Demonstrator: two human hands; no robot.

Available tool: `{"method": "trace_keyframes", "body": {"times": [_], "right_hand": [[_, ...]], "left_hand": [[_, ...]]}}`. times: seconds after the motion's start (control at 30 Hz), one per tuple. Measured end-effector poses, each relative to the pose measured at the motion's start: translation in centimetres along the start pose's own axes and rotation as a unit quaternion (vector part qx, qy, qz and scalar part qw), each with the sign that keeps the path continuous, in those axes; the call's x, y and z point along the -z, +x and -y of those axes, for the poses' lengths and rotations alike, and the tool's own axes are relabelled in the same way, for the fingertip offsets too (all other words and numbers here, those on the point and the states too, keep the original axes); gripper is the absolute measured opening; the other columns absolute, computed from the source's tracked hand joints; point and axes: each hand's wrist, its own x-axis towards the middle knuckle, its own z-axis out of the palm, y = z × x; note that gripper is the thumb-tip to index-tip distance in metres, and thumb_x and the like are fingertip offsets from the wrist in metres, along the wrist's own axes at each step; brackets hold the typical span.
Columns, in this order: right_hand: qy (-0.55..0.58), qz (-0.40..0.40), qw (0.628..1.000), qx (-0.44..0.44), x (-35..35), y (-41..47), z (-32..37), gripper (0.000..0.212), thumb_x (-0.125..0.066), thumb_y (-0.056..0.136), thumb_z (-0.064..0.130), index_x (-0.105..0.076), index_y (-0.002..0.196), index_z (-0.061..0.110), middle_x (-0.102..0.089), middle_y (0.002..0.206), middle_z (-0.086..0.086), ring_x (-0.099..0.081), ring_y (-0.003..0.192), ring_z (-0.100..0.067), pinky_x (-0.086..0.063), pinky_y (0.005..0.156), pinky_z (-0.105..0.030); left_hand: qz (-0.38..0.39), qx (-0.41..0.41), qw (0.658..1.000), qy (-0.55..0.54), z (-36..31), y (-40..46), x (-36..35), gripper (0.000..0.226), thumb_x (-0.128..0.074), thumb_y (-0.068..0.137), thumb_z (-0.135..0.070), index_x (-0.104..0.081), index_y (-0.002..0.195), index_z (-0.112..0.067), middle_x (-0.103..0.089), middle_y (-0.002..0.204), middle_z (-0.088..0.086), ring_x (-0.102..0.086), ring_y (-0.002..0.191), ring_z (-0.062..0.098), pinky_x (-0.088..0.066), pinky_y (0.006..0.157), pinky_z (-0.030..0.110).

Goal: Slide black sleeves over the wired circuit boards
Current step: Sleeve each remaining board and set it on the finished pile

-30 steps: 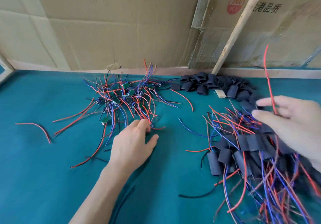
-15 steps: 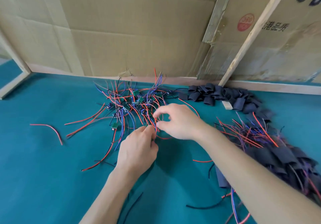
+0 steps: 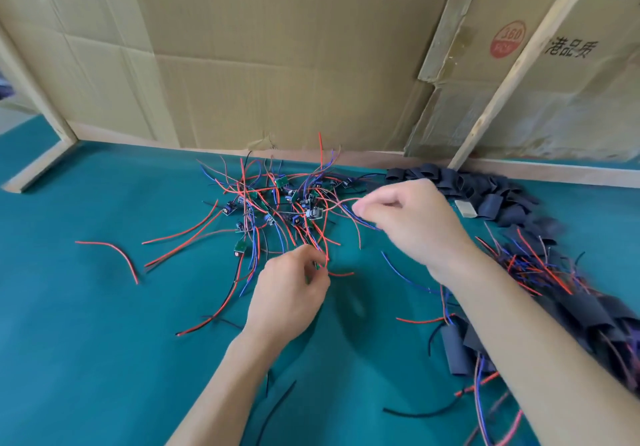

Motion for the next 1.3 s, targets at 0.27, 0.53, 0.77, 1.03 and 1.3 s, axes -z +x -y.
{"method": "trace_keyframes", "body": {"times": [0.27, 0.53, 0.77, 1.03, 1.3], "right_hand": [[0.228, 0.186, 0.952, -0.087, 0.6, -11.1, 0.0, 0.026, -0.067, 0.072, 0.031, -0.084, 0.089, 0.022, -0.078, 0.077, 0.005, -0.065, 0.065, -0.005, -0.043, 0.063, -0.008], [0.076, 0.484, 0.87, -0.054, 3.6, -11.1, -0.5, 0.02, -0.067, 0.093, 0.031, -0.077, 0.105, 0.018, -0.079, 0.099, -0.008, -0.068, 0.077, -0.009, -0.051, 0.078, -0.033], [-0.086, 0.129, 0.987, -0.05, 7.8, 0.7, -4.3, 0.008, -0.072, 0.088, 0.021, -0.079, 0.085, 0.023, -0.077, 0.08, 0.005, -0.073, 0.078, -0.017, -0.057, 0.074, -0.033], [-0.416, 0.177, 0.886, -0.107, 5.1, 9.2, -11.5, 0.04, -0.052, 0.09, 0.005, -0.063, 0.127, -0.003, -0.056, 0.144, -0.024, -0.052, 0.134, -0.042, -0.047, 0.108, -0.045], [-0.432, 0.174, 0.882, -0.075, 4.6, 8.6, -12.2, 0.024, -0.054, 0.086, 0.006, -0.036, 0.073, 0.014, -0.047, 0.103, -0.009, -0.058, 0.112, -0.038, -0.046, 0.088, -0.037]], "left_hand": [[0.116, 0.201, 0.741, -0.63, -2.1, 0.2, 0.9, 0.032, -0.043, 0.106, -0.026, -0.065, 0.116, -0.004, -0.075, 0.107, 0.021, -0.077, 0.083, 0.024, -0.058, 0.057, 0.024], [0.181, 0.132, 0.886, -0.406, -2.0, -0.9, 0.1, 0.03, -0.047, 0.106, -0.02, -0.077, 0.104, -0.015, -0.058, 0.057, 0.009, -0.048, 0.038, 0.016, -0.032, 0.041, 0.019], [0.194, 0.095, 0.907, -0.361, -2.3, -1.0, -0.3, 0.036, -0.043, 0.108, -0.027, -0.078, 0.101, -0.023, -0.059, 0.056, 0.008, -0.046, 0.039, 0.017, -0.038, 0.046, 0.018], [0.217, 0.101, 0.909, -0.341, -2.3, -1.0, -0.3, 0.036, -0.043, 0.108, -0.029, -0.078, 0.099, -0.027, -0.061, 0.058, 0.007, -0.048, 0.042, 0.017, -0.036, 0.052, 0.027], [0.215, 0.107, 0.905, -0.351, -2.2, -1.0, -0.3, 0.036, -0.043, 0.108, -0.028, -0.077, 0.097, -0.022, -0.062, 0.059, 0.009, -0.049, 0.042, 0.017, -0.041, 0.049, 0.02]]}}
